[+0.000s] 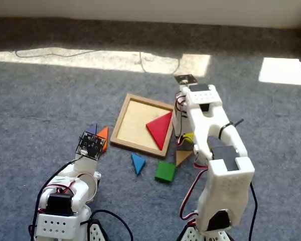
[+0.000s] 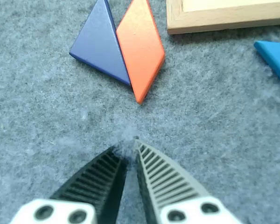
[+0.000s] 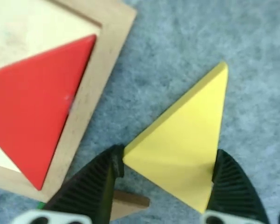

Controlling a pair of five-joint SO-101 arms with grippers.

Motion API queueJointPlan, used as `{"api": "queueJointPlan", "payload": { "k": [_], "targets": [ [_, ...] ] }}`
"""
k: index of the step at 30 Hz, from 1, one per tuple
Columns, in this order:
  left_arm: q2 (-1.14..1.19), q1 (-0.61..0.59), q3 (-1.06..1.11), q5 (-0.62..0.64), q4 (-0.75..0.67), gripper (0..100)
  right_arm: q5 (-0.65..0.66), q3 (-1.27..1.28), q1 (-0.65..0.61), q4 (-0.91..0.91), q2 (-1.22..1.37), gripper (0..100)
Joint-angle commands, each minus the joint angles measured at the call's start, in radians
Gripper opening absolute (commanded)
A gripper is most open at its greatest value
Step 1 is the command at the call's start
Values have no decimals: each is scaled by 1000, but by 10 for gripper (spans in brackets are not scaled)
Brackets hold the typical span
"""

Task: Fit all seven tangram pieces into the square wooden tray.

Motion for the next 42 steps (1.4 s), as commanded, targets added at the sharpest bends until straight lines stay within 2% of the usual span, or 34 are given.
{"api": "queueJointPlan", "payload": {
  "k": [1,6,14,20,26,33,42],
  "targets": [
    [-33,-12,21,8,2,7,12,-38,31,10,-18,213],
    [-33,-12,21,8,2,7,94,-84,50,15,-102,213],
    [-33,-12,21,8,2,7,141,-48,39,8,-222,213],
    [-33,-12,21,8,2,7,256,-51,-71,2,-254,213],
    [-33,-12,21,8,2,7,388,-62,-202,-223,-245,213],
    [-33,-12,21,8,2,7,404,-38,-286,-401,-200,213],
    [-33,-12,21,8,2,7,405,-42,-351,-429,-88,214]
  ]
}}
